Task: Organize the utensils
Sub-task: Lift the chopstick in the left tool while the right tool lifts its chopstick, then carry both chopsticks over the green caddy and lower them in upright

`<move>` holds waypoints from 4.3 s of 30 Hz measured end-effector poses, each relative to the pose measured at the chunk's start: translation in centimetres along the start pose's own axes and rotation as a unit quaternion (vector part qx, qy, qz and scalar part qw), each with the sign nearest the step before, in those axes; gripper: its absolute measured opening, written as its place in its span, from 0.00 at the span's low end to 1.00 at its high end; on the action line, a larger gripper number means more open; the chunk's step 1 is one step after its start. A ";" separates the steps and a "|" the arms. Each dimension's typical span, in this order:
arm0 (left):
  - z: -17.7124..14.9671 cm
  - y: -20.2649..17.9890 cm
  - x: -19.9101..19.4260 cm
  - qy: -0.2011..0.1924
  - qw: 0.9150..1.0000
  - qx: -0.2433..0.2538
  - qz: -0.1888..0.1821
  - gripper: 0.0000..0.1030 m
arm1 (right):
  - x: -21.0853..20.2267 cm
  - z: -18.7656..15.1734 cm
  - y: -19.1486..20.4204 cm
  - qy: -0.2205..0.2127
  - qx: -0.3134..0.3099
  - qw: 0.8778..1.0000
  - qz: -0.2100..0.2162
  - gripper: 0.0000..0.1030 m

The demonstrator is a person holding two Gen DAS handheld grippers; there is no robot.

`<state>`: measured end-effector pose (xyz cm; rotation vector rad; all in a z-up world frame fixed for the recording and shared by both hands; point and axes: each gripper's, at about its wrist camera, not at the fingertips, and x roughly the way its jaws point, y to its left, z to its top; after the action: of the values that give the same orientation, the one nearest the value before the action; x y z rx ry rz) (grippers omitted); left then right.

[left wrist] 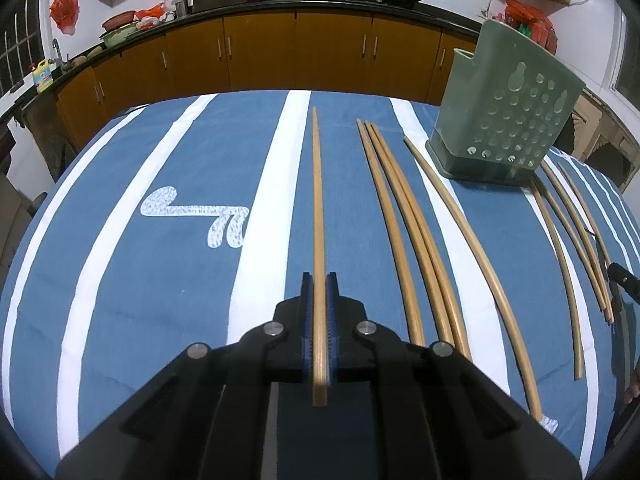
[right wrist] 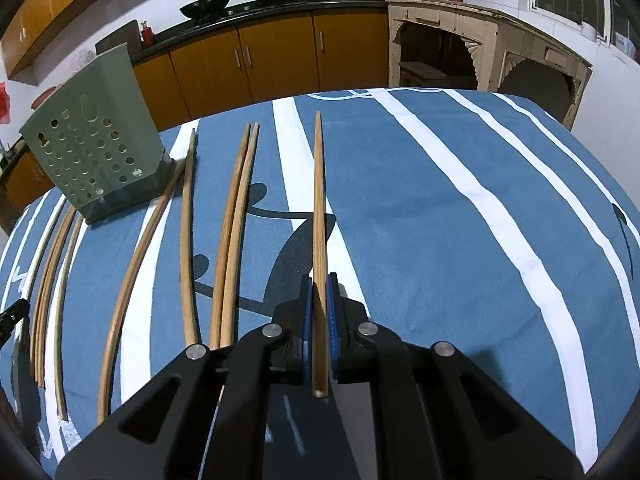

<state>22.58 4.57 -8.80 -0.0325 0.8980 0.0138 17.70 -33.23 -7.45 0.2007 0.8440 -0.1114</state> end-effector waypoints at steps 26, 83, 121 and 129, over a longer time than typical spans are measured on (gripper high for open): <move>2.6 1.0 -8.6 -0.084 0.996 0.012 -0.037 0.07 | -7.9 3.5 -0.5 -0.127 -0.009 0.992 0.018 0.08; 6.2 3.3 -15.9 -0.208 0.976 -0.052 -0.038 0.07 | -10.9 5.7 -0.5 -0.181 -0.003 0.982 0.043 0.08; 17.1 -5.1 -22.9 -0.208 0.964 0.062 -0.154 0.07 | -16.6 16.6 8.6 -0.277 -0.042 0.945 0.171 0.07; 17.5 -6.0 -18.6 -0.157 0.972 0.066 -0.159 0.07 | -13.4 16.6 9.0 -0.234 -0.040 0.958 0.162 0.07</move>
<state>24.83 -0.79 16.81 -0.0486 0.5664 -0.3321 22.55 -27.84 14.48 0.2220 0.3351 0.1782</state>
